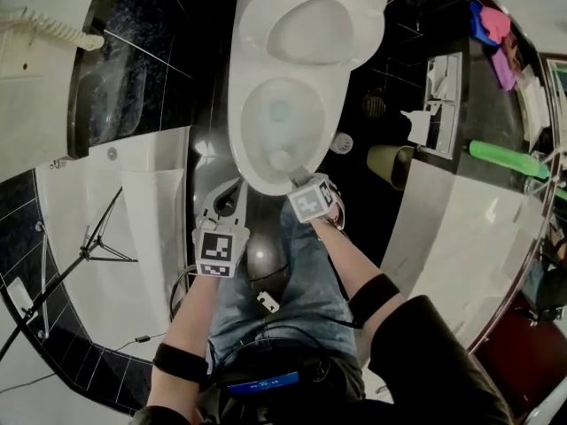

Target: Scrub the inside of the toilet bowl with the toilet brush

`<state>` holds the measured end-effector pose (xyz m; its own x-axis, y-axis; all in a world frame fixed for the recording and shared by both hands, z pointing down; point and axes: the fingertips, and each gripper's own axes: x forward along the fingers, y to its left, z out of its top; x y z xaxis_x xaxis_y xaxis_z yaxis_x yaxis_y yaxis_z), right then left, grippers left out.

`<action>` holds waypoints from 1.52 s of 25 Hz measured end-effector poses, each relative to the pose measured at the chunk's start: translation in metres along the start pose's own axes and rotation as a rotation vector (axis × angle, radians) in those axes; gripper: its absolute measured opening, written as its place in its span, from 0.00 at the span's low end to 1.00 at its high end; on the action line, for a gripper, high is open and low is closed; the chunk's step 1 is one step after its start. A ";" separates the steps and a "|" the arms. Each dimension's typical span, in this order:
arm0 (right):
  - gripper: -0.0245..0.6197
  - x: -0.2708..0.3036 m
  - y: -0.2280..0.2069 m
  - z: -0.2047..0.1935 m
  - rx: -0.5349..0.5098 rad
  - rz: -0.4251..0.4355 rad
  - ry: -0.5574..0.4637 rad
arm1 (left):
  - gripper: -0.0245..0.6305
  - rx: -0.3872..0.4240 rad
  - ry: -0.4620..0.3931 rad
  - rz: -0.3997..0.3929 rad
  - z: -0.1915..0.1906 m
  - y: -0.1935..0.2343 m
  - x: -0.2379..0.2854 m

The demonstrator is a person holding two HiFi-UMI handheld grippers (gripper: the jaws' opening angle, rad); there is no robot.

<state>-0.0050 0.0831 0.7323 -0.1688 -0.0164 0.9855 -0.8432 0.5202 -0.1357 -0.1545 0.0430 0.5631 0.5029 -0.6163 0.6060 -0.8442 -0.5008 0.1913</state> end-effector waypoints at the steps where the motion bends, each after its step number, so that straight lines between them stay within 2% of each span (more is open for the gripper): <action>1: 0.34 0.002 0.008 0.004 -0.001 0.018 -0.007 | 0.03 -0.002 0.001 0.003 -0.002 0.002 -0.001; 5: 0.34 0.014 0.042 0.018 0.024 0.105 -0.026 | 0.03 -0.013 0.006 0.016 -0.008 0.009 -0.005; 9: 0.34 0.015 0.050 0.043 0.006 0.103 -0.058 | 0.03 -0.020 0.010 0.027 -0.013 0.015 -0.006; 14: 0.34 0.017 0.040 0.074 0.002 0.090 -0.131 | 0.03 -0.018 0.007 0.030 -0.018 0.016 0.001; 23: 0.34 0.023 0.035 0.115 -0.004 0.059 -0.195 | 0.03 -0.005 0.003 0.011 -0.031 0.009 0.010; 31: 0.34 0.025 0.014 0.150 0.078 0.012 -0.292 | 0.03 0.047 -0.019 -0.032 -0.036 -0.003 0.017; 35: 0.34 0.036 -0.013 0.158 0.146 -0.021 -0.275 | 0.03 0.052 -0.024 -0.031 -0.038 -0.003 0.020; 38: 0.34 0.033 -0.035 0.178 0.180 -0.046 -0.305 | 0.03 0.050 -0.022 -0.024 -0.040 -0.002 0.024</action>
<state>-0.0715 -0.0876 0.7512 -0.2499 -0.3047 0.9191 -0.9252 0.3550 -0.1339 -0.1476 0.0535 0.6083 0.5276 -0.6164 0.5846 -0.8216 -0.5452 0.1667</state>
